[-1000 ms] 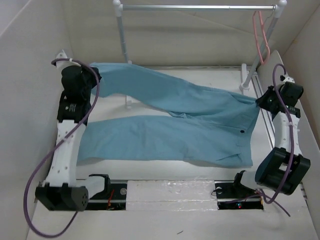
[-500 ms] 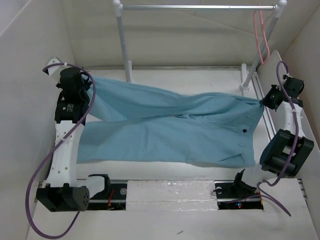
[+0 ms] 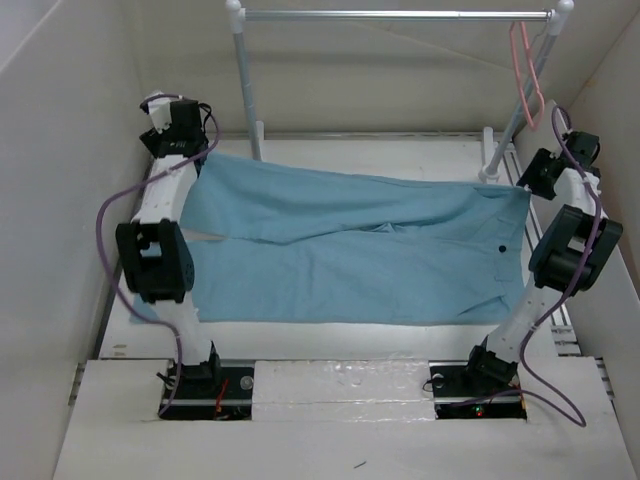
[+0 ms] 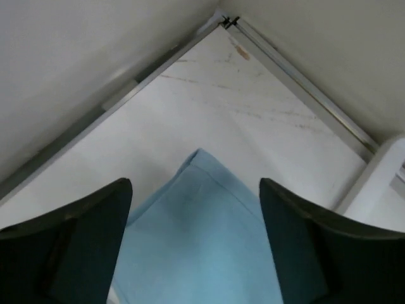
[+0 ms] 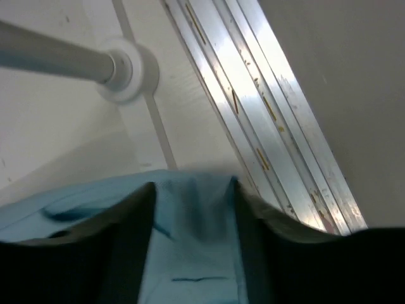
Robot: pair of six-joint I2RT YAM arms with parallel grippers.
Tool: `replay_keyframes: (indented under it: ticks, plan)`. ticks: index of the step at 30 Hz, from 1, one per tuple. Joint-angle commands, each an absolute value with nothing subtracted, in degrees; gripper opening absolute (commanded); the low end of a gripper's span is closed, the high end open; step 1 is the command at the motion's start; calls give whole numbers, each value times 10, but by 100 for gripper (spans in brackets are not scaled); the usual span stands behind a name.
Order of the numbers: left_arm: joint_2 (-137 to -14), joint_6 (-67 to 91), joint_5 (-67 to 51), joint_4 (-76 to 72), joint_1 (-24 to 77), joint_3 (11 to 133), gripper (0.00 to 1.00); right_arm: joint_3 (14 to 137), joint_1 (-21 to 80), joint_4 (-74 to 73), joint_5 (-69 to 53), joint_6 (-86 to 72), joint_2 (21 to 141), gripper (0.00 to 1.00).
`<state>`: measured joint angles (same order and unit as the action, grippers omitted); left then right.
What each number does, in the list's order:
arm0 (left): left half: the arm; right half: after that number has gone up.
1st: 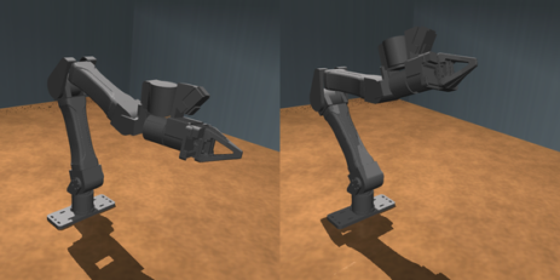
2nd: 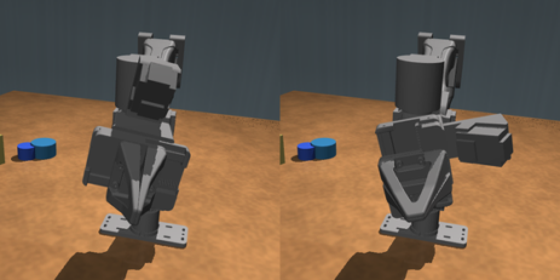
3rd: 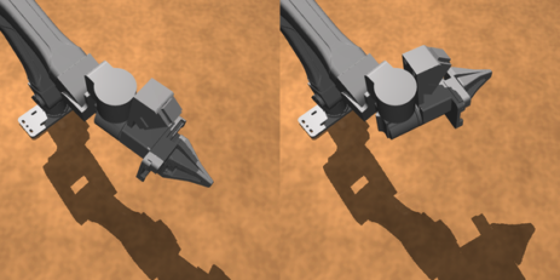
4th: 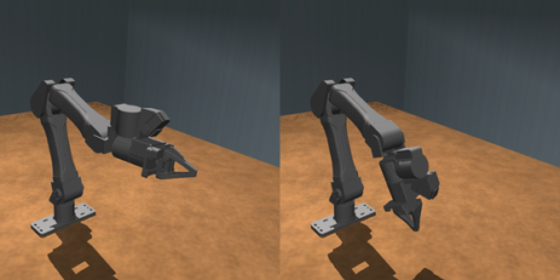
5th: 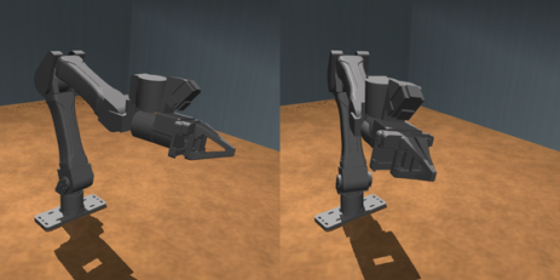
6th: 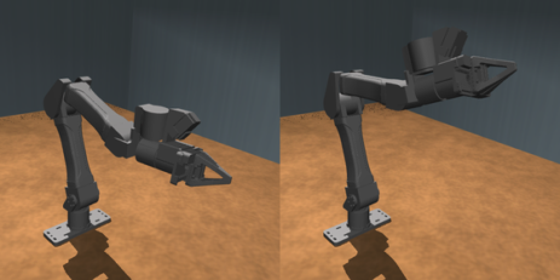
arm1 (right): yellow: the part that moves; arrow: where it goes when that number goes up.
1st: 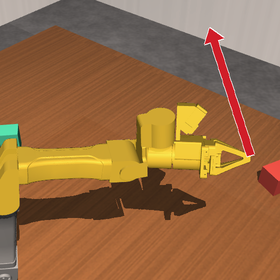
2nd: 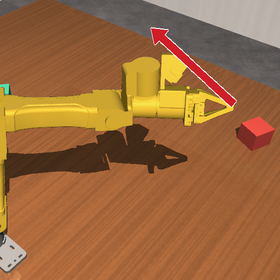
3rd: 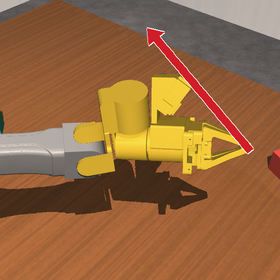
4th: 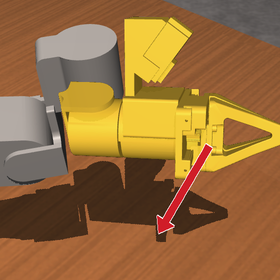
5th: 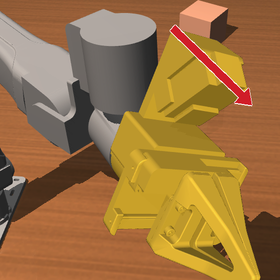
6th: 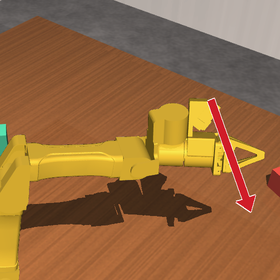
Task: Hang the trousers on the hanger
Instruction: Flatten out the trousers at the center of the board.
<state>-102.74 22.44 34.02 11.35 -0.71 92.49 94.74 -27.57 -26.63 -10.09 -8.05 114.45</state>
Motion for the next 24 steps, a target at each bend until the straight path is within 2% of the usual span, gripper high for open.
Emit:
replay_keyframes:
  ticks: [1, 2, 3, 6, 8, 9, 11, 12, 13, 15, 20, 21, 23, 24]
  plan:
    - [-1124, 265, 293, 203, -74, 1077, 84, 1035, -270, -259, -126, -76, 1148, 65]
    - [-1131, 278, 270, 215, -89, 1083, 95, 1041, -270, -273, -136, -72, 1145, 69]
    - [-1119, 291, 235, 217, -100, 1077, 99, 1035, -263, -281, -150, -65, 1137, 73]
    - [-1073, 293, 226, 196, -108, 1014, 99, 964, -240, -237, -156, -69, 1055, 73]
    - [-1048, 305, 221, 211, -108, 963, 97, 870, -215, -215, -152, -73, 971, 72]
    - [-1030, 310, 206, 210, -108, 933, 95, 836, -204, -191, -150, -75, 940, 67]
    - [-964, 328, 184, 182, -108, 820, 83, 738, -163, -174, -142, -77, 886, 53]
    - [-938, 337, 166, 172, -108, 776, 68, 706, -146, -155, -147, -82, 835, 21]
    - [-886, 343, 156, 155, -108, 700, 48, 679, -129, -156, -149, -88, 812, 4]
    - [-815, 368, 141, 156, -114, 642, 0, 599, -76, -138, -175, -96, 741, 0]
    - [-683, 408, 103, 184, -114, 490, 0, 498, 96, -157, -245, -67, 637, 0]
    - [-648, 423, 93, 194, -114, 472, 4, 479, 156, -176, -274, -50, 630, 3]
    - [-618, 475, 105, 237, -120, 434, 21, 468, 208, -203, -292, -31, 612, 11]
    - [-590, 489, 121, 247, -127, 420, 37, 457, 257, -227, -280, -14, 603, 20]
